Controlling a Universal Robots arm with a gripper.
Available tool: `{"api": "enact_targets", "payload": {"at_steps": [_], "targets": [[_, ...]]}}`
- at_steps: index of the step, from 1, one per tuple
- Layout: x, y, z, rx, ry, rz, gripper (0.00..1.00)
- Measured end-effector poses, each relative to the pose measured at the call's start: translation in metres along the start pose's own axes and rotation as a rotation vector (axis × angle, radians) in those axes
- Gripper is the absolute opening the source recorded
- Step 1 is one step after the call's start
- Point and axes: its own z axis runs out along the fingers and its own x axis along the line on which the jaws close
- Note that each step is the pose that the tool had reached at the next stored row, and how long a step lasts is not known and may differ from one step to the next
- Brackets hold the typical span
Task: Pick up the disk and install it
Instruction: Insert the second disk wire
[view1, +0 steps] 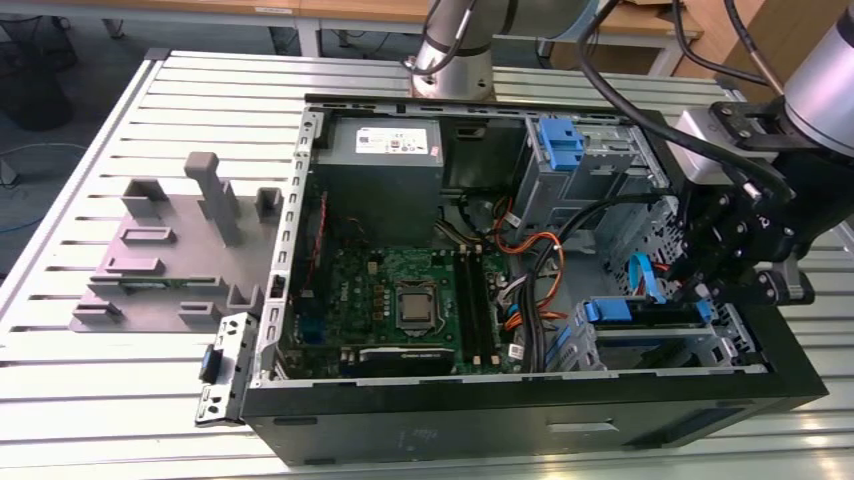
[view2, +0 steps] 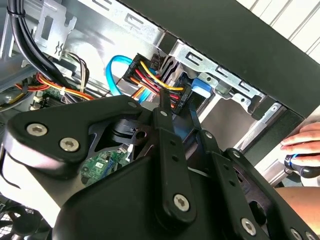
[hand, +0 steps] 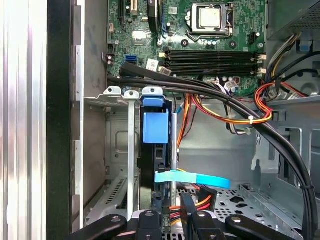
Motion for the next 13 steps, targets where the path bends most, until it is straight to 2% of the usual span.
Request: {"api": "enact_targets", "payload": {"at_steps": [11,13], "targets": [[0.0027,0.0044,-0.0010,0.0068,-0.0001,0.000,0.29],[0.0027,0.0044,-0.0038,0.0069,-0.0009,0.000,0.29]]}}
